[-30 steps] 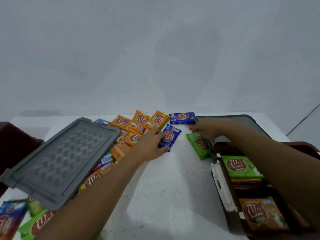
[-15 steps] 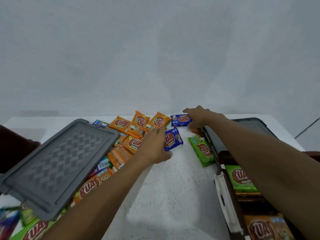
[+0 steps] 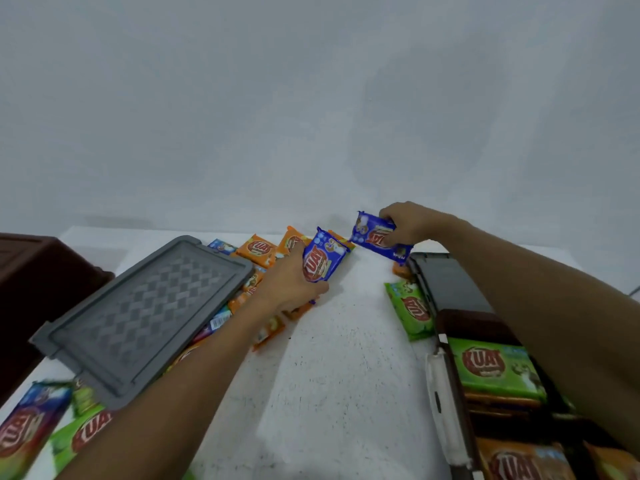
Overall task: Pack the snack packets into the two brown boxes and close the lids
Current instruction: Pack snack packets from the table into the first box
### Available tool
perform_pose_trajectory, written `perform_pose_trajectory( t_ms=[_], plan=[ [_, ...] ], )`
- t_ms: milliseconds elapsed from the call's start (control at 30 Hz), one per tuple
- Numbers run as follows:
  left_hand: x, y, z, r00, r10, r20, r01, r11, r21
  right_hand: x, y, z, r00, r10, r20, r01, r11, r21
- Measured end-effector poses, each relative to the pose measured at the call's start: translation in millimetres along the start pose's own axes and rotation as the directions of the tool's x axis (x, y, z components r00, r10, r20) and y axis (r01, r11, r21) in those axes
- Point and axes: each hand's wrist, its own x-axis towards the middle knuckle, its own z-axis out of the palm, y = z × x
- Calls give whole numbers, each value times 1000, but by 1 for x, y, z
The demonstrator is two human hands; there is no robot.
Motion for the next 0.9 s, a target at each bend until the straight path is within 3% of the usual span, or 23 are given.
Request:
perform_pose_trajectory(
  t_ms=[67,167,433,533,667,833,900],
  plan=[
    [-2,10,-1,999,33,-9,-33,999,-34,-27,3,-11,999,31,-16,-25,963,269],
    [-8,30,-1,994,97,-41,-98,995,-24,-77,13,-24,1000,16,8,-18,796,606],
    [-51,110,19,950,313,-8,-313,949,22,-198,60,-31,964,166,-206,61,621,782],
    [-74,144,31,922,383,57,-386,918,86,-247,77,-25,963,156,-220,80,614,785],
    [-110,185,58,877,460,143,-481,826,295,-305,105,-9,969,158,-191,45,645,763],
    [-135,212,92,851,426,307,-516,786,340,-350,134,10,987,149,-56,-90,814,573],
    [-142,219,105,843,382,378,-516,773,368,-359,140,19,988,136,-74,-103,932,348]
  ],
)
